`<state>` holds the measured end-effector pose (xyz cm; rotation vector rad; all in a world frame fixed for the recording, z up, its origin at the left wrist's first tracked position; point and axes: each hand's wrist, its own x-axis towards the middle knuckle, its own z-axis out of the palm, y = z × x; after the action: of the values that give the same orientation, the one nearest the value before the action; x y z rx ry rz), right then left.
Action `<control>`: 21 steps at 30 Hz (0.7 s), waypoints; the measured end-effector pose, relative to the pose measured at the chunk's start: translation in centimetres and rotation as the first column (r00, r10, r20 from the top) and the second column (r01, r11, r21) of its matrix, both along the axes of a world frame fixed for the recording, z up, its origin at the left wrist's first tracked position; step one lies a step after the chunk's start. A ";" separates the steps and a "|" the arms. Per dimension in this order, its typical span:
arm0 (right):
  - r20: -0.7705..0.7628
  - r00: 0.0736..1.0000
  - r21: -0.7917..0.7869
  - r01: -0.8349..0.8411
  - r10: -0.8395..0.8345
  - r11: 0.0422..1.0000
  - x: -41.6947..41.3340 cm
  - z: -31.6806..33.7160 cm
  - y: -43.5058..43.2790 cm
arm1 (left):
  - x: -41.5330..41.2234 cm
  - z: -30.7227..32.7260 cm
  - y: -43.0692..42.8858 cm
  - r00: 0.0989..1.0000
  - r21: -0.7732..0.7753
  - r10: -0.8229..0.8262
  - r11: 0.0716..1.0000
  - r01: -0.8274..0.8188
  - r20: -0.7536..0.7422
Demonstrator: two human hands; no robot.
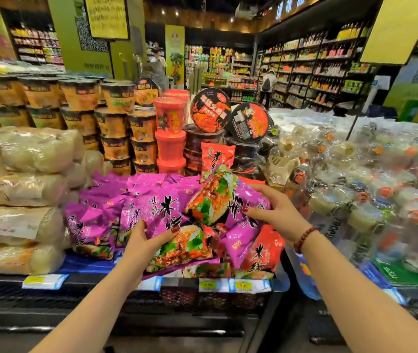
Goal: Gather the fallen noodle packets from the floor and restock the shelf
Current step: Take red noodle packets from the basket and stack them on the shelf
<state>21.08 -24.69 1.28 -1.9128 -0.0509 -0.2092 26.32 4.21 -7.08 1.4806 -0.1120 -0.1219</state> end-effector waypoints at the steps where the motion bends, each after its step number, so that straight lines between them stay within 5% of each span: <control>1: 0.007 1.000 0.013 -0.005 0.004 1.000 1.1 0.7 -1.1 | 1.1 0.0 -0.7 1.000 0.028 0.012 1.000 -0.012 -0.002; 4: 0.033 0.998 0.014 -0.053 0.052 0.999 4.6 2.1 -4.9 | 4.0 0.1 -2.5 0.999 0.042 0.052 0.998 -0.052 0.008; 10: -0.024 0.983 -0.369 -0.178 0.182 0.912 13.7 4.6 -10.9 | 7.4 -0.6 -5.7 0.984 0.023 0.179 0.984 -0.178 -0.026; 12: -0.092 0.964 -0.604 -0.252 0.248 0.756 17.1 5.6 -11.2 | 8.4 -1.3 -6.5 0.972 0.033 0.231 0.973 -0.230 -0.032; 15: -0.295 0.888 -0.817 -0.426 0.354 0.389 22.1 5.9 -9.7 | 9.7 -2.1 -7.4 0.959 0.031 0.275 0.961 -0.273 -0.069; 18: -0.553 0.765 -0.794 -0.604 0.331 0.070 25.6 4.6 -7.0 | 10.5 -2.6 -8.2 0.952 0.066 0.298 0.954 -0.294 -0.064; 21: -0.637 0.687 -0.748 -0.660 0.349 -0.067 27.5 2.5 -4.4 | 10.8 -3.2 -8.9 0.935 0.096 0.348 0.935 -0.341 -0.073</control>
<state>48.62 -29.10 3.79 -3.0326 -1.0205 0.8997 37.17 -4.66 -10.25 1.5519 0.2291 0.0937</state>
